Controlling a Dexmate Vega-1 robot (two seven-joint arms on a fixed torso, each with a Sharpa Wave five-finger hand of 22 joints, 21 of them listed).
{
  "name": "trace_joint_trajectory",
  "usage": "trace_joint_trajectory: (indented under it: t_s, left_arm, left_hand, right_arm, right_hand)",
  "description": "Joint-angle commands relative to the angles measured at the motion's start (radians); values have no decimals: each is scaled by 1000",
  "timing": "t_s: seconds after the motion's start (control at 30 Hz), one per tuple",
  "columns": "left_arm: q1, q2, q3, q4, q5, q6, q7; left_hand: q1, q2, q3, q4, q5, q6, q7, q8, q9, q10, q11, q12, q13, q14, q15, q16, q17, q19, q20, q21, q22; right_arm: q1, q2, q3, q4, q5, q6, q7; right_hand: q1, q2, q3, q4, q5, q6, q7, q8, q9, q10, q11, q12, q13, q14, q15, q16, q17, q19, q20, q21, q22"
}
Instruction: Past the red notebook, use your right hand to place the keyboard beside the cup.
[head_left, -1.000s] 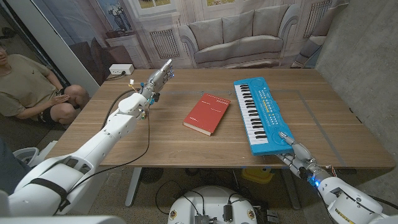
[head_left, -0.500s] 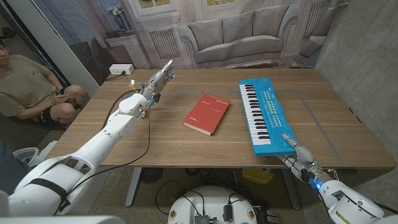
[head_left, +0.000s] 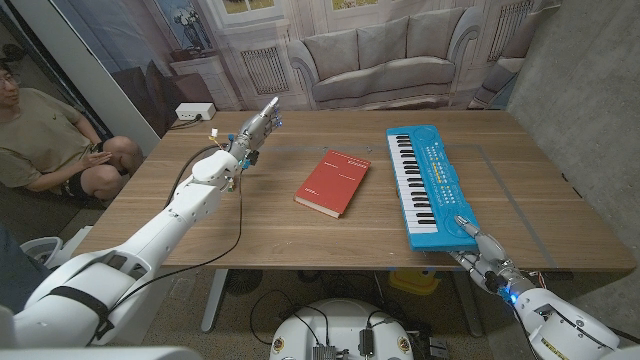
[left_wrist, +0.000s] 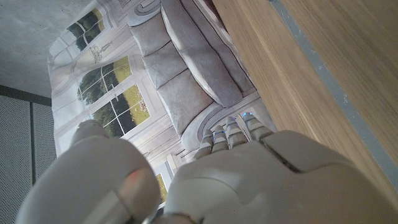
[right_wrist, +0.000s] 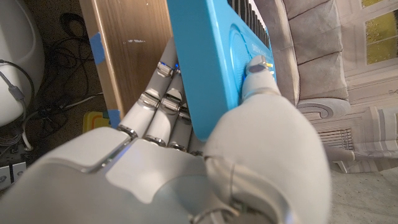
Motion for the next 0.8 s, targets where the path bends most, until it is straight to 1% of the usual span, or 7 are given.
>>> trace_joint_trajectory:
  t_s: [0.03,0.37,0.8]
  left_arm:
    - [0,-7,2,7,-2,-1,1]
    - [2,-16,0,24,-9,-9,-3]
    - [-2,-17,2,25,-5,-9,-1]
  left_hand:
    - [6,5,-7,5,-1,-4,2,3,3,-4,-4,3,4,-7,-2,-1,5,-2,7,-3,3]
    - [6,6,-8,6,-1,-4,3,3,3,-4,-3,3,4,-6,-2,-1,5,-2,8,-3,3]
    - [7,7,-10,6,-2,-3,2,4,3,-4,-4,3,4,-7,-2,-1,5,-3,8,-3,3]
  right_arm:
    - [7,-20,26,-40,6,-40,-45]
    - [22,-43,70,-76,41,-107,-78]
    - [34,-27,82,-60,64,-124,-52]
  right_hand:
    - [130,130,16,11,0,204,-151,6,4,126,-115,-1,1,103,-134,5,1,8,-105,10,1]
    - [129,129,17,10,1,206,-147,5,5,128,-113,-2,1,105,-133,5,1,8,-105,16,1]
    - [129,129,20,9,2,206,-145,4,10,129,-114,-4,2,108,-133,5,2,7,-105,24,0]
